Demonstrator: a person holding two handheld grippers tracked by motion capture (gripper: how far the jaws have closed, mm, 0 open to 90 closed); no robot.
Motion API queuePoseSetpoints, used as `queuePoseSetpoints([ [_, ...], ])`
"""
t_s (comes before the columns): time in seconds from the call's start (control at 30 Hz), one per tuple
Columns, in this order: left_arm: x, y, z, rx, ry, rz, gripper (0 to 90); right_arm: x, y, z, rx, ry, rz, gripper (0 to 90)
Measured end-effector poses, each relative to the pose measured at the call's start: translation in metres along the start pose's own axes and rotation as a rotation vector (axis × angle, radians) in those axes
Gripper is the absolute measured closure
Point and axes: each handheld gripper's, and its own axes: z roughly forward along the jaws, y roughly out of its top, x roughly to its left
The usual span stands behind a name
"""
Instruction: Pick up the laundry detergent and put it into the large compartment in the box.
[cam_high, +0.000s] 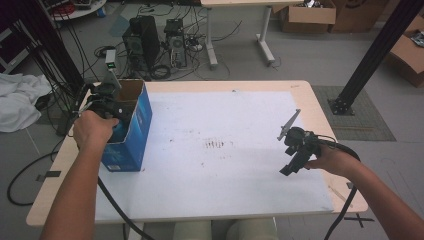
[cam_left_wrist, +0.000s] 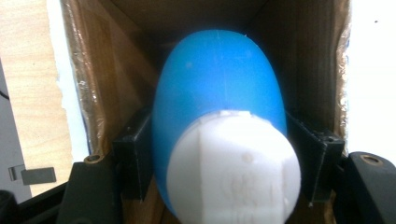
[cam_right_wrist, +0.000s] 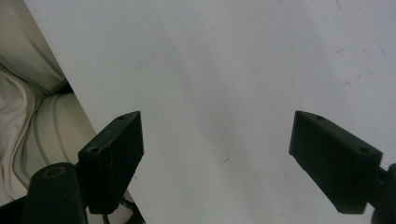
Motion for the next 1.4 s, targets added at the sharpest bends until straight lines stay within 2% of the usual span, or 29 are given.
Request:
queuePoseSetpoints([
  [0.53,0.001,-0.002,-0.017,-0.031,-0.013,-0.006,30.3,0.002,-0.002,0.0,-0.007,0.002,-0.002,17.7],
  [1.13,-0.001,0.004,-0.047,-0.067,-0.012,0.009,30.2,0.003,-0.004,-0.001,-0.017,0.001,-0.004,17.7],
  [1.4,-0.002,0.005,-0.055,-0.07,-0.031,0.02,25.7,0.003,-0.005,-0.003,-0.018,-0.002,-0.004,17.7],
])
